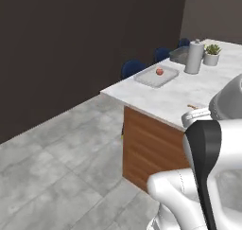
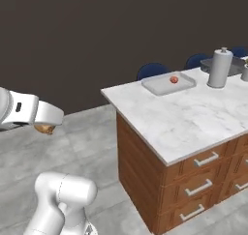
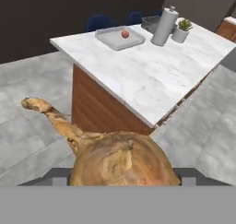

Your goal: Place the cold items (onion and peach) from the fridge in one tupperware on the dining counter. Place the warm items (hot dog and kebab skewer) in the stove area in another tupperware.

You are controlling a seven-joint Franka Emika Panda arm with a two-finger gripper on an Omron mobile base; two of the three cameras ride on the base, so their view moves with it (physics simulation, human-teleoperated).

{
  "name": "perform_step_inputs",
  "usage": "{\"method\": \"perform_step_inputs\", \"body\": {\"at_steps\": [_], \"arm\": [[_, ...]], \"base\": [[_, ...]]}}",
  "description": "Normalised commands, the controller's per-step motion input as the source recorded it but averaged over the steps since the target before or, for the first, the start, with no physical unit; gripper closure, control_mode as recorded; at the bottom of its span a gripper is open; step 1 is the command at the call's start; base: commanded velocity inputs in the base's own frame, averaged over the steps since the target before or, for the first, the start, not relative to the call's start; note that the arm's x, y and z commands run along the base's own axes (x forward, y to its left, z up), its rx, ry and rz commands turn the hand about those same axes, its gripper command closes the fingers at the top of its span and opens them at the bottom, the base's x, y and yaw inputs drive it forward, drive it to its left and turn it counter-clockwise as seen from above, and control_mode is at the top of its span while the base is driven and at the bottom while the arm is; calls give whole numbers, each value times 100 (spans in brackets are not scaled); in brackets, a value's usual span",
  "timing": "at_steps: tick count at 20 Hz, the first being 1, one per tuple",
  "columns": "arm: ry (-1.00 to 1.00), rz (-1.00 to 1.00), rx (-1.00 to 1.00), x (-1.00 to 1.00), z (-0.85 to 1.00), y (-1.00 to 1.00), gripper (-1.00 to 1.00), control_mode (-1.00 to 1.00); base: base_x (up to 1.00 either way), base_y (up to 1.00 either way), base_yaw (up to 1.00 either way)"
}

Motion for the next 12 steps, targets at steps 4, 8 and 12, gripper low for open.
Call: {"method": "perform_step_inputs", "body": {"at_steps": [4,8,12], "arm": [[0,0,0,0,0,0,100,100],[0,0,0,0,0,0,100,100],[0,0,0,0,0,0,100,100]], "base": [[66,100,-43],[66,100,-44],[66,100,-45]]}}
